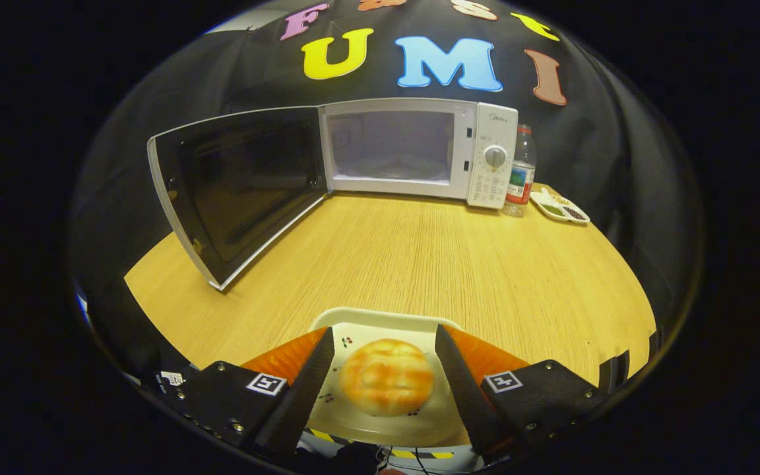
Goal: Open the microwave, put the food inside, and close the microwave door.
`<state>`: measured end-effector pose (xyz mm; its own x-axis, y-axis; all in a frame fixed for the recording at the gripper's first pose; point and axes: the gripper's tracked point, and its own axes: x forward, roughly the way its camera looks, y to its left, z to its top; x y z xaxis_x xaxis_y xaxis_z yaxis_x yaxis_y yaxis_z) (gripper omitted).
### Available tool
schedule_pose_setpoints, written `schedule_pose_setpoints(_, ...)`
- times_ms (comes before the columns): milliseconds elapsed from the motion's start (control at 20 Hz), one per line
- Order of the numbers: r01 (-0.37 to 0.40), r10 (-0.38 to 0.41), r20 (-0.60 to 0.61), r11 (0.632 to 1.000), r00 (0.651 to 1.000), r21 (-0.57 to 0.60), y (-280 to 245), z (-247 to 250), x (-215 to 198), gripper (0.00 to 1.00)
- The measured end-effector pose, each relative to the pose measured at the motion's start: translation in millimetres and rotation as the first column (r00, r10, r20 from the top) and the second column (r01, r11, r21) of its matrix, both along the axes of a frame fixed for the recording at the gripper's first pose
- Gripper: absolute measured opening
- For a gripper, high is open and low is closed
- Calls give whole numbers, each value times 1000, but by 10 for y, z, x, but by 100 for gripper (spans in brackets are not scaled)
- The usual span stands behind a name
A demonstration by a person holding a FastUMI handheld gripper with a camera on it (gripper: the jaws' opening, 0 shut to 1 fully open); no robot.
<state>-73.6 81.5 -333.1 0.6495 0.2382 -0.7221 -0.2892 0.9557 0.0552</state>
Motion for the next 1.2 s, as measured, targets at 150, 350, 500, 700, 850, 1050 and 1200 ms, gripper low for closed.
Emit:
schedule_pose_setpoints(150,-5,5,-41,1000,999,-8,-21,-143,-73,94)
schedule_pose_setpoints(350,-22,19,-83,999,996,-30,-19,-287,-139,94)
schedule_pose_setpoints(500,-35,32,-75,999,997,-40,-28,-272,-128,94)
schedule_pose_setpoints(700,-43,41,-97,999,994,-19,-21,-280,-119,75)
schedule_pose_setpoints(850,-16,17,-85,1000,996,20,-21,-191,-22,65)
schedule_pose_setpoints(1050,7,-5,-25,996,1000,84,68,90,328,65)
schedule_pose_setpoints(1200,28,-33,28,989,999,147,164,309,701,65)
